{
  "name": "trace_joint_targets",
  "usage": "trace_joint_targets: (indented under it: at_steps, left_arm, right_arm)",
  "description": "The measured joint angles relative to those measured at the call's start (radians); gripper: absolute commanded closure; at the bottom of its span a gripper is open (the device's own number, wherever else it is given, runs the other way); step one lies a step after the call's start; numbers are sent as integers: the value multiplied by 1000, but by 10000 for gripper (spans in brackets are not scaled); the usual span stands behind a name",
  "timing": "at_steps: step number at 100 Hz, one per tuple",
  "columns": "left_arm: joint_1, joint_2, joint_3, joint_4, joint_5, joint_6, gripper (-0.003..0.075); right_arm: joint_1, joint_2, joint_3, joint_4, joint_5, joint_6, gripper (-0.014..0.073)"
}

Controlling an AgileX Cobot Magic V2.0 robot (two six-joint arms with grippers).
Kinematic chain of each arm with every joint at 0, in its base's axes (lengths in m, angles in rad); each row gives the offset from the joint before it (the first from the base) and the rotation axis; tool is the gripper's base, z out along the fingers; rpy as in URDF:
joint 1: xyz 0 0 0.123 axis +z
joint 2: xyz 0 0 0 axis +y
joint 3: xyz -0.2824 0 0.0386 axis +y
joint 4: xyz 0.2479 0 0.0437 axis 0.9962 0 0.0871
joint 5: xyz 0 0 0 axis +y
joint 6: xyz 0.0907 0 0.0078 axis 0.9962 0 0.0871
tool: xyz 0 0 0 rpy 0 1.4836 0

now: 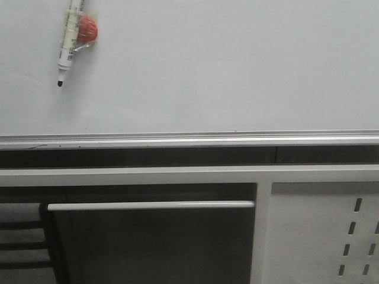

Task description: Write number 1 on whiteboard

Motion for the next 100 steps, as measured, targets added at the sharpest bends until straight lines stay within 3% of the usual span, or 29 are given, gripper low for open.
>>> trace_joint_targets:
  at_steps: [100]
  left_arm:
    - [0, 0, 0, 0, -27, 0, 741]
  right_arm:
    - [0, 0, 0, 14, 0, 0, 659]
